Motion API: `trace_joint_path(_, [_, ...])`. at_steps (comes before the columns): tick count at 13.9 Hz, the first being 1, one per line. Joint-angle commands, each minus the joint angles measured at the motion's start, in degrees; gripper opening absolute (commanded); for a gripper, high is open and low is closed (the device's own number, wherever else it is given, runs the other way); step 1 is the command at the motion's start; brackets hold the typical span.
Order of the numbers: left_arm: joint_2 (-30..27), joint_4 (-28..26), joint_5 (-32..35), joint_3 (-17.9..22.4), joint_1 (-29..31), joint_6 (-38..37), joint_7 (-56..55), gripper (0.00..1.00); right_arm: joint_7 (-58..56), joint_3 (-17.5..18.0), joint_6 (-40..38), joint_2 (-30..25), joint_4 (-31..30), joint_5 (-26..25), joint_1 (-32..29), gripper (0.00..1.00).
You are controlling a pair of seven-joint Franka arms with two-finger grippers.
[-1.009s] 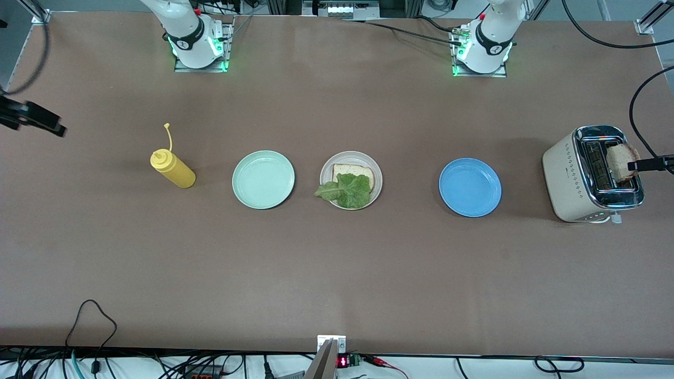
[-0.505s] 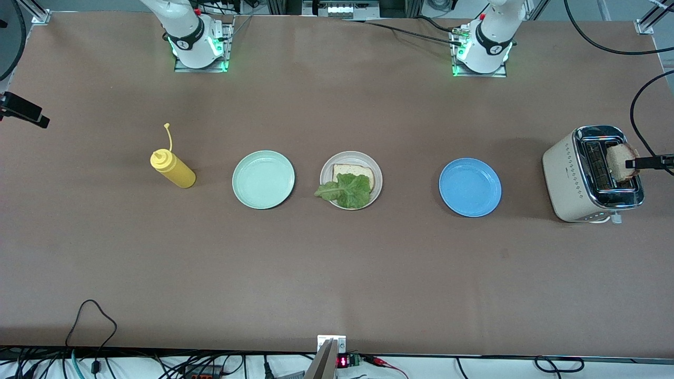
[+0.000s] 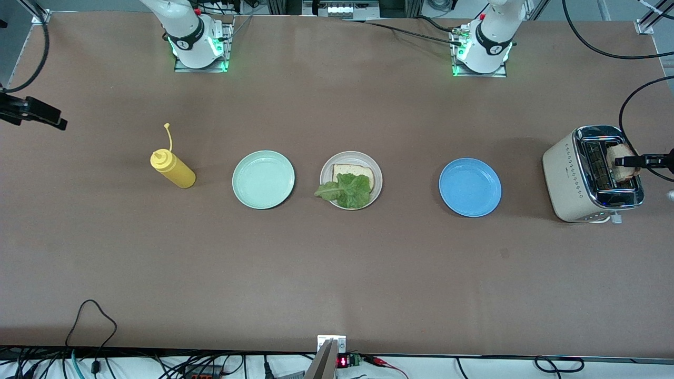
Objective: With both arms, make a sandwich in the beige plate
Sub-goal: 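Lower the left gripper onto the toasted bread slice in the toaster, then grasp the toasted bread with the left gripper and lift it out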
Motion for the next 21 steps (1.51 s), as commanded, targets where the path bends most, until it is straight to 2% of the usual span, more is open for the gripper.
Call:
trace_joint_path(1, [-0.54,0.10,0.25,-1.01,0.71,-1.46,1.49,0.34,-0.15,-0.13,-0.24,-0.57,-0.28,-0.13,0.42,1.00])
trace_joint_path(2, [-0.62,0.36,0.34,-1.01,0.71,-1.46,2.19,0.25,-0.15,-0.13,-0.24,-0.57,-0.36,-0.21,0.50,1.00])
trace_joint_path(5, [-0.36,0.72,0.17,-1.01,1.58,-0.94,7.45,0.09,0.02,-0.13,0.55,-0.66,-0.71,-0.04,0.50,1.00])
trace_joint_path(7, [-0.45,1.50,0.16,-1.10,1.59,-0.85,9.13,0.04,0.02,-0.05,1.52,-0.66,-1.07,-0.04,0.68,1.00])
trace_joint_path(10, [-1.50,6.24,0.34,-1.63,0.98,-1.99,11.67,0.03,0.02,-0.05,1.26,-0.74,-1.16,0.05,0.50,1.00])
trace_joint_path(13, [-2.12,13.52,0.25,-3.29,0.89,-10.49,12.13,0.03,0.02,-0.13,0.91,-0.74,-1.16,0.05,0.50,1.00])
trace_joint_path(16, [-2.99,17.67,0.43,-6.89,0.89,-16.21,11.69,0.02,0.02,-0.13,0.99,-0.74,-1.16,-0.04,0.50,1.00])
trace_joint_path(18, [-5.53,17.86,1.04,-10.31,0.45,-18.68,11.51,0.02,0.02,-0.13,1.08,-0.74,-1.16,0.05,0.50,1.00])
trace_joint_path(21, [-6.86,17.59,1.13,-17.95,-2.09,-22.46,11.34,0.00,0.02,-0.13,1.26,-0.66,-1.16,-0.04,0.59,1.00])
